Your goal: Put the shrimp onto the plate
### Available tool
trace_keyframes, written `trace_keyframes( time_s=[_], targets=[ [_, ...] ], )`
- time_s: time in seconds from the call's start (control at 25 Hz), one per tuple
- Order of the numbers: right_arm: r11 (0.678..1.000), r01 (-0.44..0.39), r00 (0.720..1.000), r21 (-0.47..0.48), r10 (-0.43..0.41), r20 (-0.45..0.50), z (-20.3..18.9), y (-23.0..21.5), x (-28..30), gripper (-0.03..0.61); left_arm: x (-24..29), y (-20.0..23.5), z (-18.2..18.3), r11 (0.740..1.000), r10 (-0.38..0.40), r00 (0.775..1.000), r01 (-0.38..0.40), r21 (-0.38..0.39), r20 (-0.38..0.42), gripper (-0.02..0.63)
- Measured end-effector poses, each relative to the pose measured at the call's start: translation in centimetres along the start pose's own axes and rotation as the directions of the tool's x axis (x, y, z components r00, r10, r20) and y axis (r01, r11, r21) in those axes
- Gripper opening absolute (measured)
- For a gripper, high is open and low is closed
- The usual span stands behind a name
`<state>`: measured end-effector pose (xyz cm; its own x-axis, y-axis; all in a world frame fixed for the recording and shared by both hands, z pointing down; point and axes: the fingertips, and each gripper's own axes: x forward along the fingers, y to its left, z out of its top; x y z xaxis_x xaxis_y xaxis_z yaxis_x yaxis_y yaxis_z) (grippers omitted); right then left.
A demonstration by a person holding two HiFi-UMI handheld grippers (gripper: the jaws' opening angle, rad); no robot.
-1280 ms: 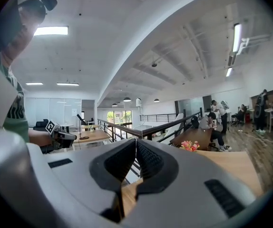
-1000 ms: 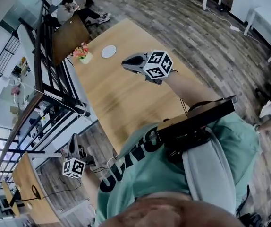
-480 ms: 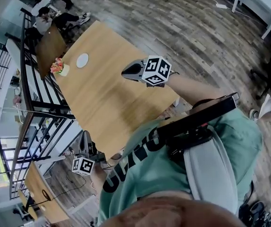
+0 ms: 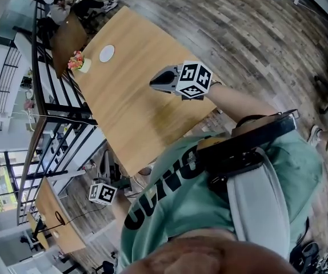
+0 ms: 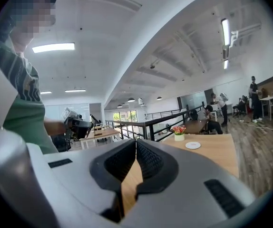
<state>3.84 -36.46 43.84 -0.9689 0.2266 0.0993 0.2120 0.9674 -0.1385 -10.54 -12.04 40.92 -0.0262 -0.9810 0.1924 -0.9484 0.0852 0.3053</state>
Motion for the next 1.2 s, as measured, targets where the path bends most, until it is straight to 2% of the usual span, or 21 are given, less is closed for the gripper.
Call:
trace_keyframes(
  time_s=[0.16, 0.36, 0.52, 0.64, 0.76, 0.92, 1.2],
  targets=[
    [0.999, 0.02, 1.0, -0.043, -0.021, -0.023, 0.9, 4.5, 3.7, 0.008, -4.7, 3.2, -0.6, 0.999, -0.037, 0.999, 0.037, 0.005, 0.034, 0.005],
    [1.0, 0.021, 0.999, -0.013, -0.021, -0.035, 0.6, 14.1, 11.4, 0.008, -15.1, 10.0, -1.1, 0.999, -0.036, 0.999, 0.036, 0.011, 0.015, 0.005],
    [0.999, 0.033, 0.997, -0.007, -0.034, -0.074, 0.2, 19.0, 15.1, 0.008, -19.2, 14.0, -2.3, 0.998, -0.07, 0.997, 0.07, -0.004, 0.018, 0.005],
    [0.999, 0.039, 0.994, -0.016, -0.04, -0.099, 0.1, 21.8, 15.9, 0.008, -20.3, 15.5, -2.9, 0.993, -0.111, 0.994, 0.112, -0.028, 0.022, 0.005],
    [0.998, 0.062, 0.992, -0.02, -0.064, -0.113, 0.5, 22.9, 15.4, 0.008, -20.1, 15.7, -2.8, 0.988, -0.147, 0.989, 0.148, -0.039, 0.036, 0.005],
    [0.995, 0.102, 0.989, -0.012, -0.102, -0.11, 1.2, 22.7, 13.5, 0.007, -19.5, 13.9, -2.4, 0.982, -0.183, 0.982, 0.185, -0.042, 0.047, 0.005],
    [0.997, 0.078, 0.996, -0.009, -0.078, -0.041, 2.4, 21.2, 8.2, 0.006, -17.5, 9.0, -1.7, 0.987, -0.163, 0.985, 0.162, 0.012, 0.051, 0.005]
  ],
)
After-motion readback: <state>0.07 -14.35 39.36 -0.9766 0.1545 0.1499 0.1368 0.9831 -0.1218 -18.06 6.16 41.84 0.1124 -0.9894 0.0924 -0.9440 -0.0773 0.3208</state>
